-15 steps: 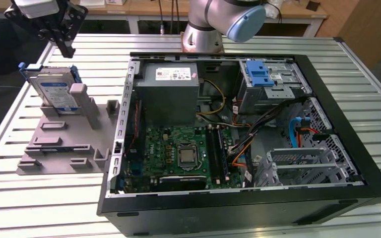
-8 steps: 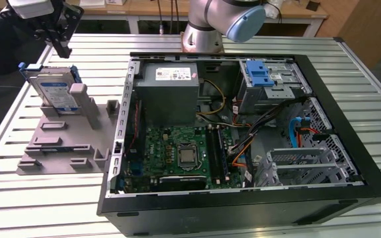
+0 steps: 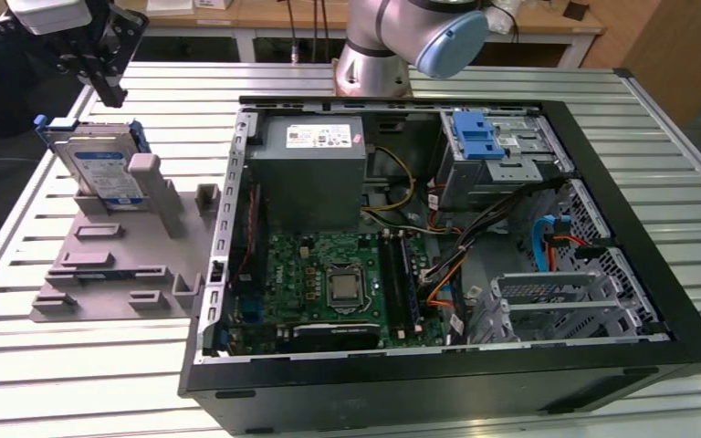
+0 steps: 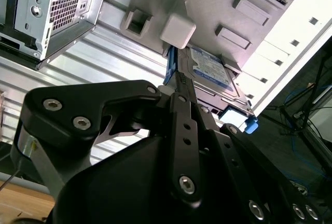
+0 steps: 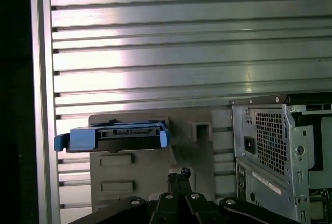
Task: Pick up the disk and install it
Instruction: 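Reach for the disk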
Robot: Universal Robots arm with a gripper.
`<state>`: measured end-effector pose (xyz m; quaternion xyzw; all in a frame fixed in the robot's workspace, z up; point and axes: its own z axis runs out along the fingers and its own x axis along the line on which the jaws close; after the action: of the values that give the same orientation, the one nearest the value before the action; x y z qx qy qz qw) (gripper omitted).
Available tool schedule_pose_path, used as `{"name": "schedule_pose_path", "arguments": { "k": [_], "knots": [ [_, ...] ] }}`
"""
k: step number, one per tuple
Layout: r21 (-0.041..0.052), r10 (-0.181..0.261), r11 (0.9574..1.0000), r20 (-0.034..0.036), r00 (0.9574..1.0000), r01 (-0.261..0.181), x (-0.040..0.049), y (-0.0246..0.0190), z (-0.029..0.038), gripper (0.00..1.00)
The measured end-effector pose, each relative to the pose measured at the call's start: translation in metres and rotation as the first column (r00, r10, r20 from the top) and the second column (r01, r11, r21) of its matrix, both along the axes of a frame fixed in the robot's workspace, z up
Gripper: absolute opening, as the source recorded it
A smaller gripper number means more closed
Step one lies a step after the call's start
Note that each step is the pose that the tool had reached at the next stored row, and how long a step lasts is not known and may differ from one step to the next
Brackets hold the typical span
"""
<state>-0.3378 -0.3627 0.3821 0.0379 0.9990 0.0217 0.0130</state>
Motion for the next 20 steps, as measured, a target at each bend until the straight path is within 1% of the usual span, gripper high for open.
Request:
{"name": "schedule_pose_path", "arguments": {
  "k": [8,13,16,18,20],
  "knots": [
    [0.0,0.0,1.0,-0.0001,1.0,0.0,-0.002,0.0001,-0.0001,0.11],
    [0.0,0.0,1.0,0.0,1.0,0.0,-0.008,0.0007,-0.0004,0.11],
    [-0.0001,0.0,1.0,0.0,1.0,0.0,-0.013,0.0013,-0.0007,0.11],
    [-0.0022,0.0,1.0,-0.0001,1.0,0.0,-0.0163,0.0018,-0.0009,0.11],
    [-0.0089,0.0,1.0,-0.0001,1.0,0.0,-0.0171,0.0026,-0.0009,0.11]
  ]
}}
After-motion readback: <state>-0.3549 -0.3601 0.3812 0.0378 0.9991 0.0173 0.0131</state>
